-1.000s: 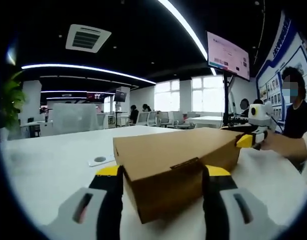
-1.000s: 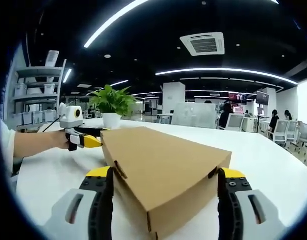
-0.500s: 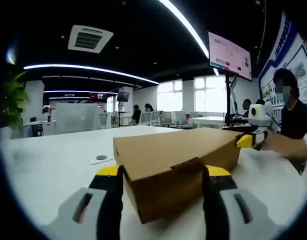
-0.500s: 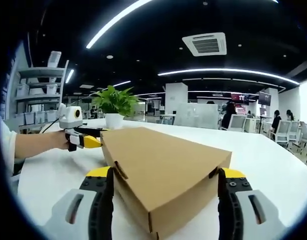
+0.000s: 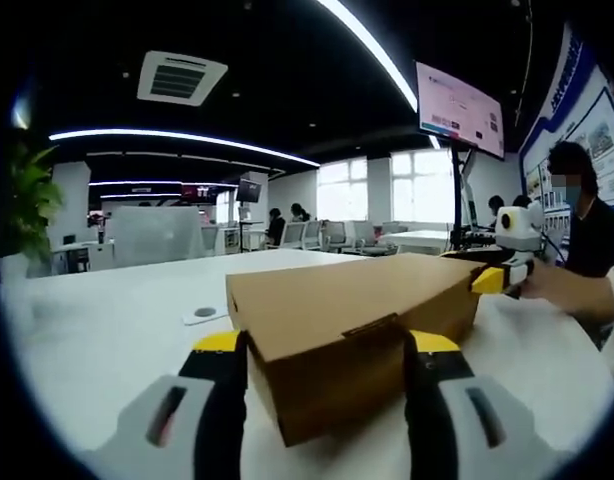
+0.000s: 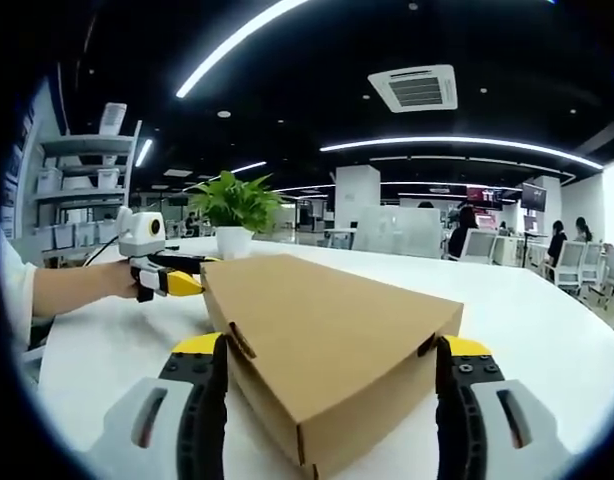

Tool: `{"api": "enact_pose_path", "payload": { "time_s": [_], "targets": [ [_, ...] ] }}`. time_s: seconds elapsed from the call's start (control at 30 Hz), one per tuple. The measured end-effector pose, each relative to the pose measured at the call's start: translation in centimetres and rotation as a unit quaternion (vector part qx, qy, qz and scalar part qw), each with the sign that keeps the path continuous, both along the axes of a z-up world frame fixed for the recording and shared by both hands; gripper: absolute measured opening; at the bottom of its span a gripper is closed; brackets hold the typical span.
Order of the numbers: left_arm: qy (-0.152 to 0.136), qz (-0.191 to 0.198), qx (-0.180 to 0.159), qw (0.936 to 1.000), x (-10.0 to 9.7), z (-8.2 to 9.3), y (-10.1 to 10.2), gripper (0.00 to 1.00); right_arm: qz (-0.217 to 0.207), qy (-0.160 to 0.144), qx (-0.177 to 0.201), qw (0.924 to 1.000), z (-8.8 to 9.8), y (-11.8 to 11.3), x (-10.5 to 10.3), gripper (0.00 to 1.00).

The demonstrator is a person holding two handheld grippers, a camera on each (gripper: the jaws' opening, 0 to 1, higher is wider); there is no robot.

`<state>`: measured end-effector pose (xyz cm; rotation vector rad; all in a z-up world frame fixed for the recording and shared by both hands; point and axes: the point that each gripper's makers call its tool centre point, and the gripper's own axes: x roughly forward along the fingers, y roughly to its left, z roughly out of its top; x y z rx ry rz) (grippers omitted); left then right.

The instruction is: Operate the shoe box by opening the lid, removing the specified soft item, and placing it in the target area until the item is outside and the box remains undamaged.

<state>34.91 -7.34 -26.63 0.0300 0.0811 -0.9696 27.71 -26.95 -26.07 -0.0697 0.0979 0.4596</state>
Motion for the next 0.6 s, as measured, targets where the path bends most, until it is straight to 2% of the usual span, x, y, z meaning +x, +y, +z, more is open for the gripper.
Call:
{"api": "enact_pose_path", "payload": {
  "time_s": [0.43, 0.53, 0.6],
  "targets": [
    [-0.004, 0.002, 0.003, 1.0000, -0.30, -0.01, 0.29, 0.64, 0.003, 0.002, -0.001, 1.0000, 0.00, 0.13, 0.05, 0.89],
    [-0.025, -0.005, 0.019, 0.9995, -0.13, -0.27, 0.40, 0.64, 0.004, 0.001, -0.001, 1.0000, -0.06, 0.10, 0.03, 0.89],
    [-0.022, -0.006, 0.021, 0.9995, -0.06, -0.20, 0.35, 0.64, 0.004, 0.000, 0.000, 1.0000, -0.06, 0.08, 0.01, 0.90]
  ]
}}
